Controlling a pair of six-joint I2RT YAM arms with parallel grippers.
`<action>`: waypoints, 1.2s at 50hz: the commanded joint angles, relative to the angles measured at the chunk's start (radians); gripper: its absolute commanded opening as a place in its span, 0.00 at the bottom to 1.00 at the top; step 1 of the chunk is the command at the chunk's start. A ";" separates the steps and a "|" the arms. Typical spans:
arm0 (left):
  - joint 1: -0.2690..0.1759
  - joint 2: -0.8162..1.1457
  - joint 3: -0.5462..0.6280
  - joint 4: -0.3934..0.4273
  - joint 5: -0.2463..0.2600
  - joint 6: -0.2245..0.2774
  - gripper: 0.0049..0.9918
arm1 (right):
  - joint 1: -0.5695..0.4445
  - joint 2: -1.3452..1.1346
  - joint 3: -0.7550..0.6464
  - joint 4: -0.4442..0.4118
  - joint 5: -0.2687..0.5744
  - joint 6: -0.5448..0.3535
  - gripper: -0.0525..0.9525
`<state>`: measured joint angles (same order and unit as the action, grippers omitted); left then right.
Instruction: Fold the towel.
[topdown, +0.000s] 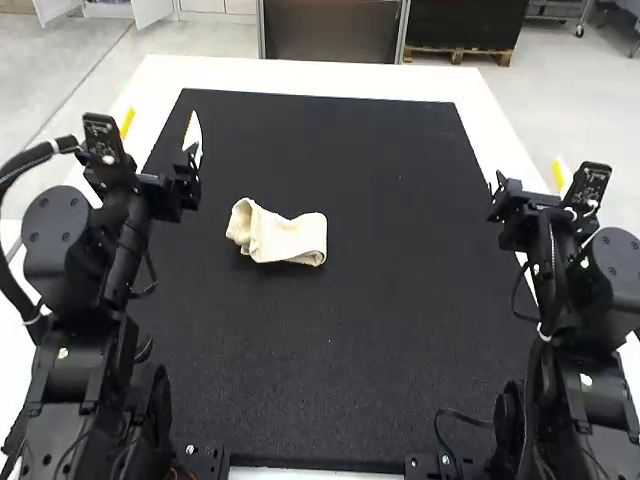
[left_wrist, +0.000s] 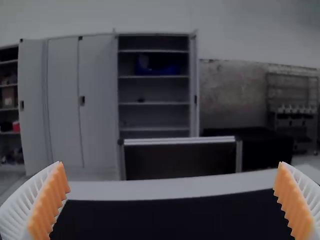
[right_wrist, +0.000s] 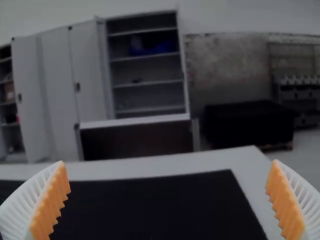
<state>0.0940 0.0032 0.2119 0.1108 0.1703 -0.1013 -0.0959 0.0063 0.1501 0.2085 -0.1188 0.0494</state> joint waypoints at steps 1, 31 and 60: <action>-0.005 -0.005 -0.063 0.058 0.061 0.080 0.97 | -0.013 -0.006 0.000 0.005 -0.008 -0.016 0.95; 0.030 -0.005 -0.138 -0.037 0.173 0.020 0.97 | -0.019 -0.006 -0.144 -0.018 0.211 -0.082 0.95; 0.032 -0.005 -0.210 -0.103 0.014 0.038 0.97 | -0.013 -0.006 -0.150 -0.192 0.203 0.037 0.96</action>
<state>0.1204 0.0036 0.0055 0.0090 0.2073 -0.1249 -0.1017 0.0078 0.0055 0.0162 0.0940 0.0719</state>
